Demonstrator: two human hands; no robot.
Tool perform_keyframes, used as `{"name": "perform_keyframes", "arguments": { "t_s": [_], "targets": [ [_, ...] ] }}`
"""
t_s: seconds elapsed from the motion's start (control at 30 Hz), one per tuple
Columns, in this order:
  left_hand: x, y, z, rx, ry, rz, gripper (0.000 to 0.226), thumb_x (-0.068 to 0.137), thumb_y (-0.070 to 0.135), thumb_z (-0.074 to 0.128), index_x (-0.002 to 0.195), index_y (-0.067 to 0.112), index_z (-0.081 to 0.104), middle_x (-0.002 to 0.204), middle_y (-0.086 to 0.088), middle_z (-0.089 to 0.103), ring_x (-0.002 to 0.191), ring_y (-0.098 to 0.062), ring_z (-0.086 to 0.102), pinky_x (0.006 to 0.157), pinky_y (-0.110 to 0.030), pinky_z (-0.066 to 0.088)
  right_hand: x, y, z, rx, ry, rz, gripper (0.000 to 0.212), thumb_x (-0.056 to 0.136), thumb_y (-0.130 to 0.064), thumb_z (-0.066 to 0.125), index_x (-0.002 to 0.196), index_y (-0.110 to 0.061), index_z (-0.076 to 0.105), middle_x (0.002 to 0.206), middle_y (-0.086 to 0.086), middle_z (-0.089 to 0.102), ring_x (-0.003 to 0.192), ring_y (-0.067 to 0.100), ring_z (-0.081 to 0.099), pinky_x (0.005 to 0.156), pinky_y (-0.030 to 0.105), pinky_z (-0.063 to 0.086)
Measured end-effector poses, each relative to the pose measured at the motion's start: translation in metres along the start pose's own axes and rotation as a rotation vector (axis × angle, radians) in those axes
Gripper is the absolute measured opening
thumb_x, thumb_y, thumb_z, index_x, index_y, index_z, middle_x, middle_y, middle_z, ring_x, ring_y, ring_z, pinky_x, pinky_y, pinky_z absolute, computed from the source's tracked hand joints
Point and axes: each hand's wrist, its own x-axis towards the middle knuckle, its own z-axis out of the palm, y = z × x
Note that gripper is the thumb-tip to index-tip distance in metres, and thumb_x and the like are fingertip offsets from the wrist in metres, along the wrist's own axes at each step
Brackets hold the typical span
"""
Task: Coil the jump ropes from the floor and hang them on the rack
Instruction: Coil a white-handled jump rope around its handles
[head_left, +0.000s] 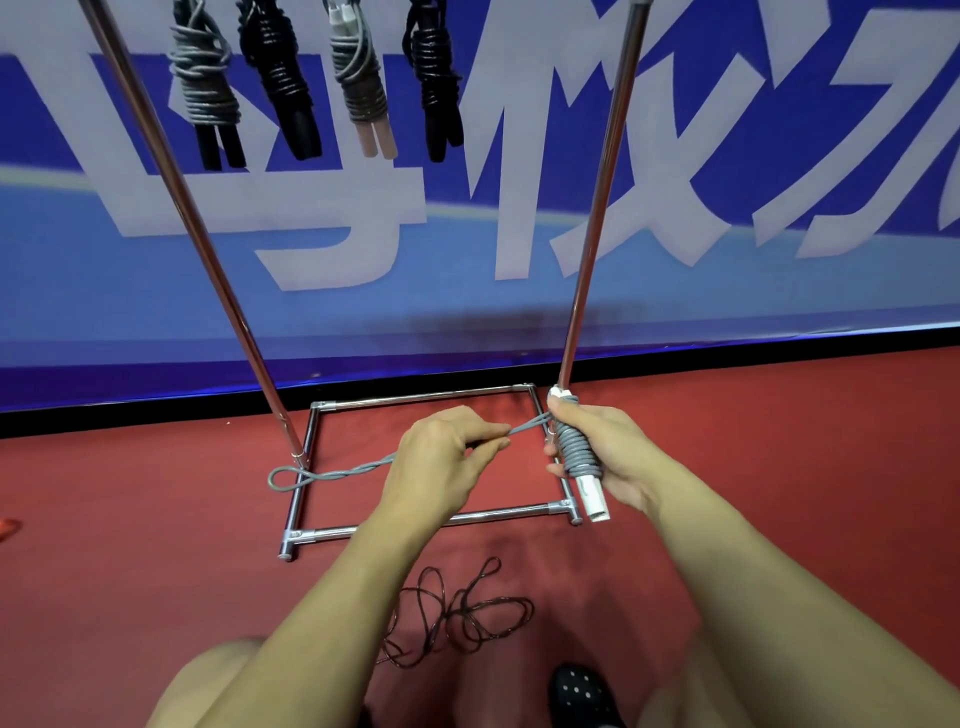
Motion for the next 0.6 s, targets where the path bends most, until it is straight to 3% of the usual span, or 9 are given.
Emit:
{"name": "perform_keyframes", "arguments": {
  "t_s": [0.13,0.27,0.3,0.43,0.6],
  "targets": [
    [-0.0019,0.0042,0.0006,0.044,-0.037,0.125,0.015,0.090,0.026,0.075,0.103,0.024,0.081,0.085,0.012,0.070,0.079,-0.008,0.064,0.070,-0.035,0.055,-0.0033,0.0012,0.0048,-0.081,-0.066,0.037,0.028,0.099,-0.026,0.066,0.110,0.000,0.065,0.099,0.007,0.078,0.068,0.024,0.074,0.047,0.024,0.051],
    [-0.0025,0.0023,0.0007,0.039,-0.055,0.135,0.015,0.090,0.025,0.076,0.104,0.024,0.081,0.086,0.013,0.070,0.079,-0.007,0.064,0.070,-0.036,0.055,-0.0038,0.0050,0.0054,-0.027,-0.105,0.058,0.033,0.097,-0.018,0.069,0.123,0.002,0.064,0.112,0.011,0.077,0.092,0.030,0.077,0.068,0.031,0.063],
    [-0.0024,0.0016,0.0002,0.032,-0.053,0.125,0.015,0.089,0.025,0.076,0.104,0.024,0.081,0.085,0.013,0.069,0.078,-0.007,0.064,0.070,-0.036,0.055,-0.0041,0.0053,0.0051,-0.031,-0.097,0.055,0.033,0.095,-0.018,0.071,0.122,0.001,0.066,0.109,0.011,0.078,0.089,0.029,0.078,0.071,0.032,0.064],
    [-0.0029,0.0021,-0.0002,0.020,-0.069,0.105,0.015,0.089,0.026,0.076,0.103,0.024,0.081,0.085,0.012,0.070,0.078,-0.008,0.065,0.071,-0.036,0.056,-0.0036,0.0065,0.0054,-0.082,-0.059,0.024,0.024,0.089,-0.021,0.078,0.105,-0.004,0.070,0.086,0.008,0.072,0.059,0.016,0.064,0.058,0.029,0.057],
    [-0.0036,-0.0020,0.0016,0.000,-0.067,0.067,0.016,0.089,0.027,0.075,0.103,0.023,0.081,0.085,0.012,0.070,0.079,-0.009,0.067,0.072,-0.038,0.056,-0.0035,0.0043,0.0091,-0.031,-0.103,0.056,0.041,0.099,-0.035,0.065,0.120,0.000,0.066,0.089,0.012,0.063,0.064,0.020,0.062,0.064,0.033,0.056]
  ]
}}
